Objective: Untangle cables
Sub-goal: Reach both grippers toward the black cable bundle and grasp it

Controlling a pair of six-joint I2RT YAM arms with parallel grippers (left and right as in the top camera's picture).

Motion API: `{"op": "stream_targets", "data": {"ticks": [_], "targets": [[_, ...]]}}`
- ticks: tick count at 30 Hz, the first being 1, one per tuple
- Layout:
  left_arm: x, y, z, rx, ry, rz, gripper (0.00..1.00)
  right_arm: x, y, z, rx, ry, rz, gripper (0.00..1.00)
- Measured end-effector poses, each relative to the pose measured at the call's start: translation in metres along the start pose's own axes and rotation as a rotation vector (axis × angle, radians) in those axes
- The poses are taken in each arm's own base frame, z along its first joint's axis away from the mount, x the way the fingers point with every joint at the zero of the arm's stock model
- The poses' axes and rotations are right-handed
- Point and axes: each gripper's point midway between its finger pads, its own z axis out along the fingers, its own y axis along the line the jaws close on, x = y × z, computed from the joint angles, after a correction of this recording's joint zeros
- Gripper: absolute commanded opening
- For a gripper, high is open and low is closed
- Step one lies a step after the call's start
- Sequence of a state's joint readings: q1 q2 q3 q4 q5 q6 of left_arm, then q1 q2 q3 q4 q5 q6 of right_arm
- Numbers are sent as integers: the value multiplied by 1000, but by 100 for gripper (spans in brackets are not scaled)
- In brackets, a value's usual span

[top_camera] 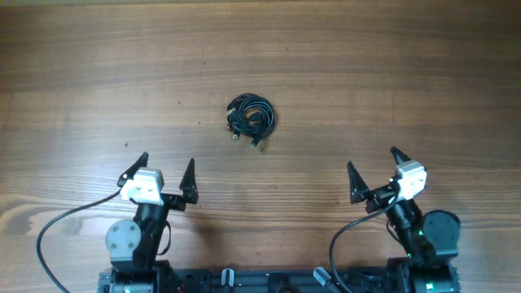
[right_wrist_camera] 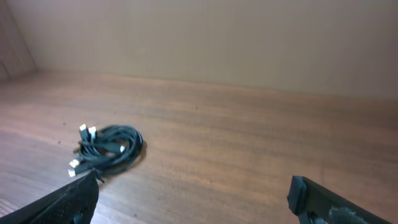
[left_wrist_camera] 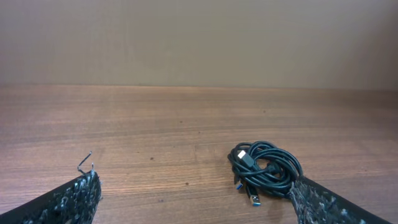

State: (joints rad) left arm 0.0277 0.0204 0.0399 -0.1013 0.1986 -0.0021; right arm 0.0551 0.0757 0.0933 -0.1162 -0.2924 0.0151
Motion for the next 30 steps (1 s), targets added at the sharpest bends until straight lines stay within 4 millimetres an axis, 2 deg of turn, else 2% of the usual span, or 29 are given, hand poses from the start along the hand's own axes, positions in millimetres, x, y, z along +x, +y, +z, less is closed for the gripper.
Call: {"op": "stream_targets", "data": {"ticks": [1, 2, 3, 7, 10, 13, 15, 18, 20, 21, 22, 23, 25, 26, 28, 30], "targets": [[-2, 0, 0, 0, 5, -4, 100, -8, 1, -1, 0, -10, -3, 100], [-14, -1, 0, -1, 11, -15, 100, -22, 1, -4, 0, -22, -7, 100], [-20, -2, 1, 2, 13, -21, 100, -23, 2, -5, 0, -1, 1, 100], [-74, -12, 14, 54, 63, -43, 100, -52, 4, -7, -3, 77, 28, 100], [-104, -16, 34, 79, 174, -75, 100, -86, 5, -8, -4, 148, 52, 100], [-128, -16, 58, 83, 324, -115, 100, -109, 9, -9, -21, 256, 88, 100], [-136, -15, 72, 77, 423, -142, 100, -122, 11, -5, -37, 336, 116, 100], [-142, -19, 89, 89, 513, -157, 100, -132, 13, 0, -55, 504, 172, 100], [-136, -38, 105, 144, 562, -145, 100, -136, 13, 11, -80, 633, 189, 100], [-134, -40, 106, 148, 567, -144, 100, -135, 12, 17, -89, 680, 197, 100], [-127, -52, 111, 178, 591, -134, 100, -135, 10, 26, -95, 704, 203, 100], [-125, -78, 120, 257, 586, -112, 100, -130, 7, 39, -101, 732, 209, 100], [-113, -114, 118, 375, 631, -105, 100, -109, 5, 61, -104, 810, 304, 100], [-110, -127, 115, 419, 644, -102, 100, -106, 4, 69, -111, 816, 327, 100], [-107, -144, 115, 463, 657, -117, 100, -92, 5, 93, -141, 843, 398, 100], [-94, -141, 127, 400, 704, -193, 98, -85, 6, 110, -166, 841, 429, 100]]}}
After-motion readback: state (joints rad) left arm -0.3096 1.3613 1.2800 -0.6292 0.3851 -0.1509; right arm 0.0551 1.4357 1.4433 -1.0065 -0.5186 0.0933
